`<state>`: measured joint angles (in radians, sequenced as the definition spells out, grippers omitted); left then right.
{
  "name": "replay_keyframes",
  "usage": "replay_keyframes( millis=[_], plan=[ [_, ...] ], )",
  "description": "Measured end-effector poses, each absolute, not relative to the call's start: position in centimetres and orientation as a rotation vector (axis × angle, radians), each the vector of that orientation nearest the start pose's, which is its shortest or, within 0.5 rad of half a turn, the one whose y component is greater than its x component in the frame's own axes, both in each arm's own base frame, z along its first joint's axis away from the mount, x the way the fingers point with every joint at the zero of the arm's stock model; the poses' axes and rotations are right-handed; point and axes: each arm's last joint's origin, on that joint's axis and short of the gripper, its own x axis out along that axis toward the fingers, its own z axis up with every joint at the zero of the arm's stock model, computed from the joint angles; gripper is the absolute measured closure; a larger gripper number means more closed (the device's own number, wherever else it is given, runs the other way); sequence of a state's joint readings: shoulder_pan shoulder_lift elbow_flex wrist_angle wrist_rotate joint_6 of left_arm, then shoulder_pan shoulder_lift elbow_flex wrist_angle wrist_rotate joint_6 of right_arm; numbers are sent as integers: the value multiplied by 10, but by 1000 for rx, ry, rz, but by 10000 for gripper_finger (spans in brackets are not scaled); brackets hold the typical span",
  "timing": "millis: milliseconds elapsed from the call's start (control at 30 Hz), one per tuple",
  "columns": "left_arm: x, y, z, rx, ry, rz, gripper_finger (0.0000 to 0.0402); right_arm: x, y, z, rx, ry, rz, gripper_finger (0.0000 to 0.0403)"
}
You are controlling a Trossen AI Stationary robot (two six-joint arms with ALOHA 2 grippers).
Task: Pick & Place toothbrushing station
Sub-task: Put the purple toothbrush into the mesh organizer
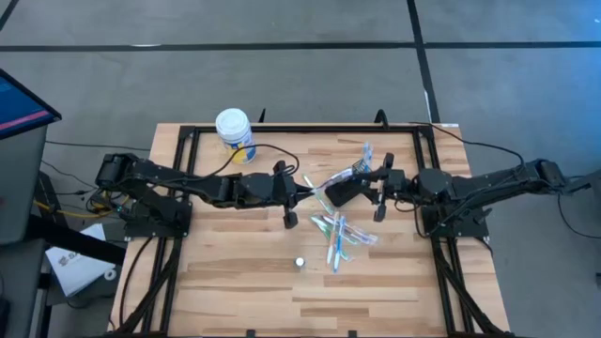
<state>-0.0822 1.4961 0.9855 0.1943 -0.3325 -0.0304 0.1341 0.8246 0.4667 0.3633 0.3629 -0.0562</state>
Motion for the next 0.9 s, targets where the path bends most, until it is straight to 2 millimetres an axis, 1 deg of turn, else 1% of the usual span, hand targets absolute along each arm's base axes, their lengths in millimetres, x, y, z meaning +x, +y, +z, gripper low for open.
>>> replay_keyframes(
  millis=[133,333,467,733,900],
  plan=[
    [339,-19,266,28,291,226,387,189,17,269,-61,-21,-218,283],
    [347,-20,256,47,296,219,387,199,19,264,-126,-11,-218,283],
    [350,-20,251,48,300,219,387,203,19,266,-146,-51,-226,283],
    [351,-20,251,47,292,218,387,204,20,267,-142,-75,-207,283],
    [351,-20,252,45,281,219,387,212,20,266,-140,-111,-181,283]
  ],
)
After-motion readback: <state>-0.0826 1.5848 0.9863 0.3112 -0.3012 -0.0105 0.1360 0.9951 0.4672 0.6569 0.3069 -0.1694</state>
